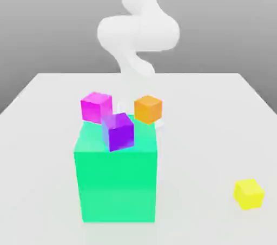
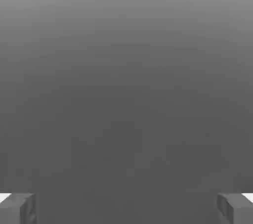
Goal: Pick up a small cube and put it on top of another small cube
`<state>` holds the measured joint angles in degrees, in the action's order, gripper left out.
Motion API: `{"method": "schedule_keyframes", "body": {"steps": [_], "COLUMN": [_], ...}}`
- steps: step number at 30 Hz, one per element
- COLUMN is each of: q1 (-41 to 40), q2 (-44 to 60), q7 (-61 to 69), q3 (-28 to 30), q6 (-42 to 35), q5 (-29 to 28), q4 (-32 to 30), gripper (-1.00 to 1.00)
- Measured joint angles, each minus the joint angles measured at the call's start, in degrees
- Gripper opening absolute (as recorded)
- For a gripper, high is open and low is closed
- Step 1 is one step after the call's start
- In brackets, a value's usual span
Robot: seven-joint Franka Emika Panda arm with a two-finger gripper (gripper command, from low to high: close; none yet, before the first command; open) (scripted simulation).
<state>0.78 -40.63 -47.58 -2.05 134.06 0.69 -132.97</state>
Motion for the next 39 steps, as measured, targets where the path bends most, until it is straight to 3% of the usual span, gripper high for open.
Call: {"method": "schedule_keyframes", "body": {"steps": [10, 19, 25, 30, 31, 39], "q1": [3.18, 8.17, 14.38, 20.29, 20.99, 20.2], "q2": [20.81, 39.83, 52.83, 63.18, 64.38, 62.88], "q7": [-8.77, -20.84, -30.38, -35.9, -36.47, -35.78], "q3": [-9.74, -17.33, -16.77, -10.28, -9.43, -10.46], "q6": [9.24, 17.35, 22.72, 30.08, 31.01, 29.95], "q5": [0.43, -5.2, -11.4, -17.93, -18.64, -17.71], "q4": [-4.81, -9.04, -11.47, -9.74, -9.47, -9.84], "gripper": [0.0, 0.0, 0.0, 0.0, -1.0, -1.0]}}
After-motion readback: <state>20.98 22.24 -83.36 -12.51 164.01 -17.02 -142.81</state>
